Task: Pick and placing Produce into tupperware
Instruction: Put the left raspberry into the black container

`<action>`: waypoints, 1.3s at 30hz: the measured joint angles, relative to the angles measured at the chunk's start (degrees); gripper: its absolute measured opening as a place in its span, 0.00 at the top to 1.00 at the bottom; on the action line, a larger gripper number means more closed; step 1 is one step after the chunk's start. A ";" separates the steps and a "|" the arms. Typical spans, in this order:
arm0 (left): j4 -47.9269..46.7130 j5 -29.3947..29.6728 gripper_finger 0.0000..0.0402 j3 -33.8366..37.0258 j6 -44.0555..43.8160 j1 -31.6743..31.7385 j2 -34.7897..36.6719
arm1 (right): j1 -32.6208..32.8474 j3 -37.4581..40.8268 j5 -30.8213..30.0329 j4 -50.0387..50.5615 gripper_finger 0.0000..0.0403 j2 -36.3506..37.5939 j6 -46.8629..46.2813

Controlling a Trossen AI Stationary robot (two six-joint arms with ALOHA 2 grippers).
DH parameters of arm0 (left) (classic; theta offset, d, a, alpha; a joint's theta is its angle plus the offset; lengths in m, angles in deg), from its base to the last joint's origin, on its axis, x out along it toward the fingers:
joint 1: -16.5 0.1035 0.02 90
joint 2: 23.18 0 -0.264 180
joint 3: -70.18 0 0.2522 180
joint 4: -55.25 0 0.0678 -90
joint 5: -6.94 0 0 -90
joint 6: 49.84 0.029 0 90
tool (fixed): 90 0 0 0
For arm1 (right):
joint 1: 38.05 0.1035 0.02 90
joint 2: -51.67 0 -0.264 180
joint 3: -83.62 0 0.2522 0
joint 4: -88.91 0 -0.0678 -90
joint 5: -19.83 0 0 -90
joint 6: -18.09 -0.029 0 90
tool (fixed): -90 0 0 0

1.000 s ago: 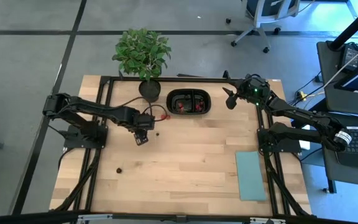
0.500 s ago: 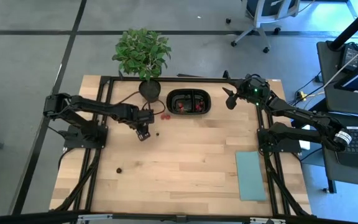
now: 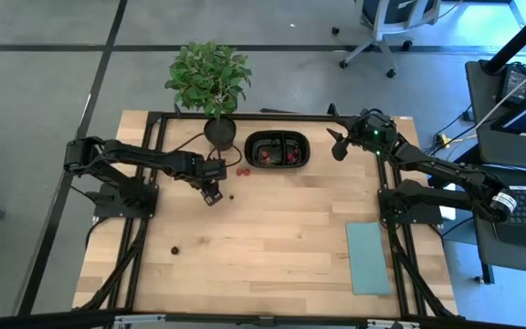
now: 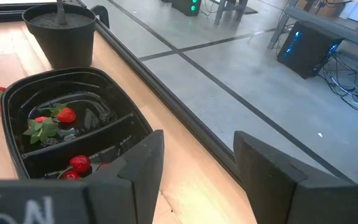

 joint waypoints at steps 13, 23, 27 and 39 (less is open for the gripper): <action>0.03 -0.03 0.54 0.00 -2.02 0.00 0.00 | -0.02 0.00 0.01 0.01 0.51 0.00 -0.28; -0.01 -0.29 0.54 0.00 -2.70 0.00 -0.02 | 0.00 0.00 -0.01 -0.39 0.51 0.00 -0.39; -0.01 -0.38 0.54 0.00 -2.79 0.00 -0.02 | -0.01 0.00 0.01 -0.37 0.51 0.00 -0.42; -0.38 -1.47 0.54 0.21 -2.60 -0.04 -0.67 | -0.02 0.00 0.00 -0.37 0.51 0.00 -0.44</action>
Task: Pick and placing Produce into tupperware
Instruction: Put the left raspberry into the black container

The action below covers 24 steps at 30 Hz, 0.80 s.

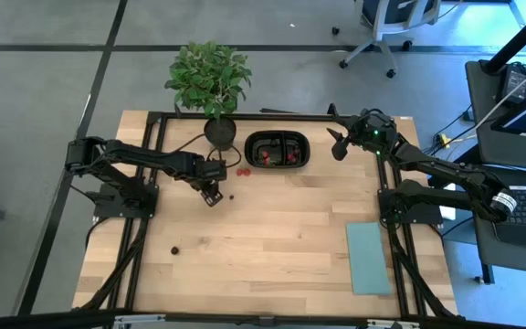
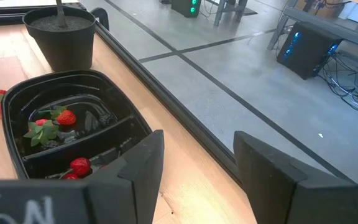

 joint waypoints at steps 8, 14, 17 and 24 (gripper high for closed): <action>1.14 -0.04 0.54 -0.12 2.59 -0.09 -6.06 | 0.02 0.00 0.01 0.01 0.51 0.01 0.04; 1.29 -0.17 0.54 -0.19 3.35 -0.09 -7.37 | 0.00 0.00 -0.01 -0.01 0.51 0.00 0.09; 1.39 -0.17 0.54 -0.15 3.35 -0.09 -7.39 | 0.02 0.00 0.01 -0.01 0.51 0.01 0.15; 1.97 -0.82 0.67 -0.10 3.47 -0.11 -7.21 | 0.02 0.00 0.01 -0.01 0.51 0.01 0.18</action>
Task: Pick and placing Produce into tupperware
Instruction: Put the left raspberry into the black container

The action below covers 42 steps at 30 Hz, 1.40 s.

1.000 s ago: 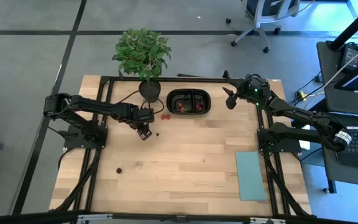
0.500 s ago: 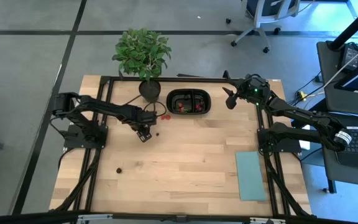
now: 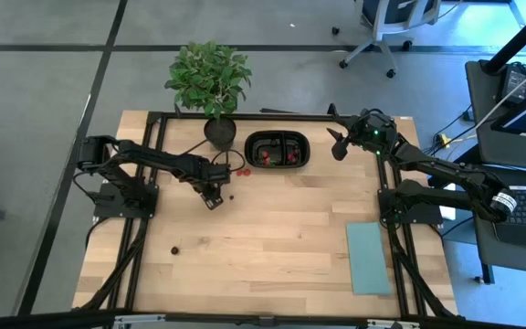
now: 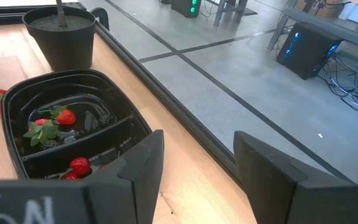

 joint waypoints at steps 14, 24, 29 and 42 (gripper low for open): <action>-1.42 -3.17 0.78 -4.75 6.21 0.04 -0.30 | -0.02 0.00 -0.02 0.00 0.51 0.00 0.14; -0.19 -4.71 0.79 -13.41 13.71 0.00 -0.20 | -0.02 0.00 0.00 0.02 0.51 0.01 0.24; 8.19 -3.27 0.78 -16.24 19.02 0.00 -0.16 | -0.02 0.00 -0.01 0.02 0.51 0.01 0.26; 35.29 5.86 0.78 -16.53 27.08 3.38 -0.95 | 0.00 0.00 0.00 0.24 0.51 0.01 0.26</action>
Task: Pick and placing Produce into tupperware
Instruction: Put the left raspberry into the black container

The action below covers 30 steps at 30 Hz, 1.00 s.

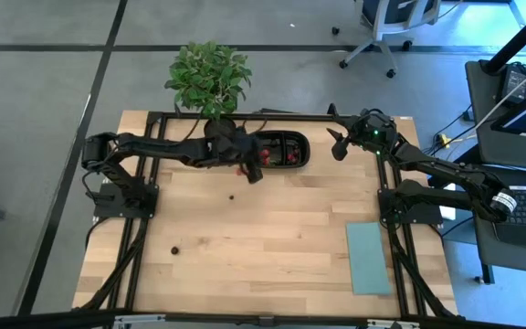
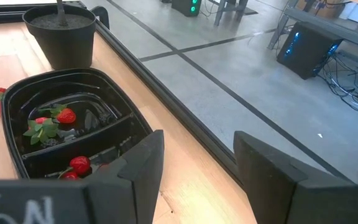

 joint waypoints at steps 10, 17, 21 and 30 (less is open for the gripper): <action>9.82 0.08 0.78 -0.07 -2.31 4.59 -9.89 | 0.00 0.00 0.00 0.37 0.51 -0.04 0.00; 11.67 0.04 0.77 0.00 -5.19 6.87 -15.20 | 0.00 0.00 0.00 0.70 0.51 -0.11 0.00; 12.23 -0.41 0.76 0.00 -5.27 6.85 -15.66 | 0.00 0.00 0.00 0.70 0.51 -0.11 0.00; 12.16 -0.47 0.76 0.00 -5.28 6.20 -15.66 | 0.00 0.00 0.00 0.68 0.51 -0.13 0.01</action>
